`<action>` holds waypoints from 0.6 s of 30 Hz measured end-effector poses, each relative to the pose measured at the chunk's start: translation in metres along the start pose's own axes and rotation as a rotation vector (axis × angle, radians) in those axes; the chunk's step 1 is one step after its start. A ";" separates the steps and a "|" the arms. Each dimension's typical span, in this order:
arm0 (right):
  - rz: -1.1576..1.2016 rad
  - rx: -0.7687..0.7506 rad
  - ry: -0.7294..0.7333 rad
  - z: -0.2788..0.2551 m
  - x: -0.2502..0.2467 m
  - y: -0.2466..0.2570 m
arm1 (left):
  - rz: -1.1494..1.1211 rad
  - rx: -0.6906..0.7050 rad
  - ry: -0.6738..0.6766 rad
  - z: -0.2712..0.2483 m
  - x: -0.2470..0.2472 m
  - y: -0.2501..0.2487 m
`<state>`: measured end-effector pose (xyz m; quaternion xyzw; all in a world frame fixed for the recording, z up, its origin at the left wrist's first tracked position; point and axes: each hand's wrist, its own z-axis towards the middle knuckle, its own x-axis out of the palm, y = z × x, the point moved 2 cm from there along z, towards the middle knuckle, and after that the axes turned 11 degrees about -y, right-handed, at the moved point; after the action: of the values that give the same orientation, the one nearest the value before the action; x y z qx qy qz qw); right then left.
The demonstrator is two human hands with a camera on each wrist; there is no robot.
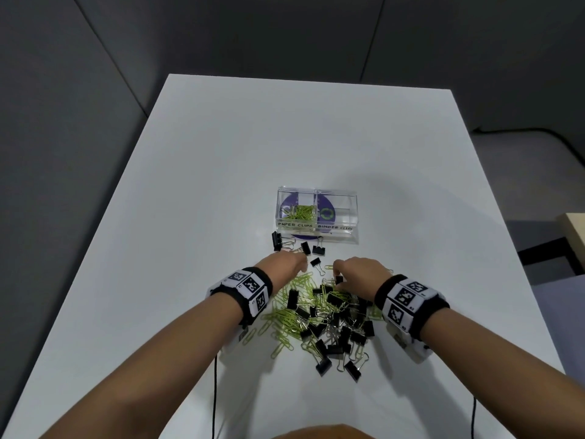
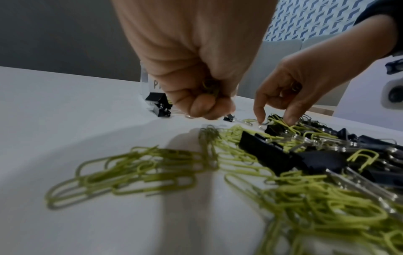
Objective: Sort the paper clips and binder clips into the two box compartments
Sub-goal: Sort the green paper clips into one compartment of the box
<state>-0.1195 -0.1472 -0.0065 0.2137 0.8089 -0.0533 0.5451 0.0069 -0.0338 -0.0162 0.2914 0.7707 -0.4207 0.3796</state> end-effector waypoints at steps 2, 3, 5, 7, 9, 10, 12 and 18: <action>-0.023 -0.010 0.013 0.000 0.002 0.002 | 0.032 0.038 0.042 0.000 0.002 -0.003; -0.023 -0.008 0.023 0.000 0.002 0.003 | 0.070 0.074 0.064 -0.001 0.002 -0.006; -0.003 0.002 0.042 0.000 0.000 0.001 | 0.125 0.136 0.101 -0.004 0.002 -0.012; 0.026 0.021 0.030 0.001 -0.007 -0.003 | 0.153 0.184 0.128 -0.005 0.002 -0.016; 0.059 0.045 -0.027 0.004 -0.017 -0.009 | 0.148 0.196 0.129 -0.005 0.002 -0.019; 0.076 0.066 -0.062 0.007 -0.022 -0.013 | 0.132 0.194 0.115 -0.005 0.002 -0.021; 0.104 0.119 -0.133 0.014 -0.030 -0.020 | 0.128 0.189 0.073 -0.003 0.001 -0.023; 0.163 0.161 -0.166 0.022 -0.025 -0.025 | 0.242 0.210 0.070 0.003 0.012 -0.032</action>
<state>-0.1031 -0.1837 0.0037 0.3167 0.7340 -0.0909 0.5939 -0.0230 -0.0505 -0.0137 0.4346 0.6946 -0.4395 0.3681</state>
